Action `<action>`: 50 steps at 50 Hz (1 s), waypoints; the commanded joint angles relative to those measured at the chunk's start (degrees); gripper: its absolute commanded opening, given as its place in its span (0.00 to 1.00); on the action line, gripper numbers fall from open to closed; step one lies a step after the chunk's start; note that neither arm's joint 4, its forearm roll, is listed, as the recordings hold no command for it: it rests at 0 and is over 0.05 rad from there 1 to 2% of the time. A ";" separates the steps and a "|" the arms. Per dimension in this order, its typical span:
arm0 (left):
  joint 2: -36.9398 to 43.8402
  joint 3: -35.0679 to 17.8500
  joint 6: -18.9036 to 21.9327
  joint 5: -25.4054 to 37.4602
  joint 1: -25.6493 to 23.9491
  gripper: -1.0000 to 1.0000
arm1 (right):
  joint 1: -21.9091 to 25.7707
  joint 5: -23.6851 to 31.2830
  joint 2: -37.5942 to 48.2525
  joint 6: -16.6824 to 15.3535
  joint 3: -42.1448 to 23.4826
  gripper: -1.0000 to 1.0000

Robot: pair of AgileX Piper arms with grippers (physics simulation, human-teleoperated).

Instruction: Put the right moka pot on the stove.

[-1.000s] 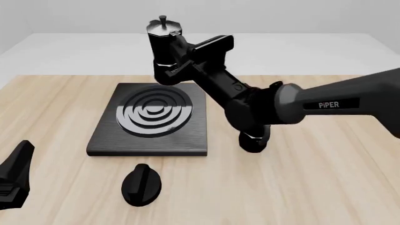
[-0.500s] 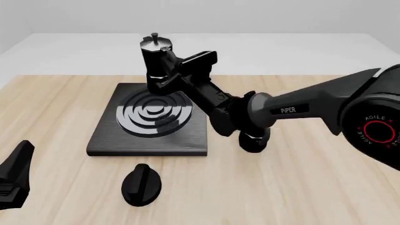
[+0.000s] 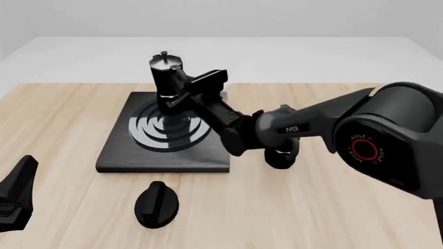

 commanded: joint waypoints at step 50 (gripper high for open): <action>0.00 0.00 0.00 0.00 0.01 1.00 | -1.35 2.12 4.84 1.25 -3.08 1.00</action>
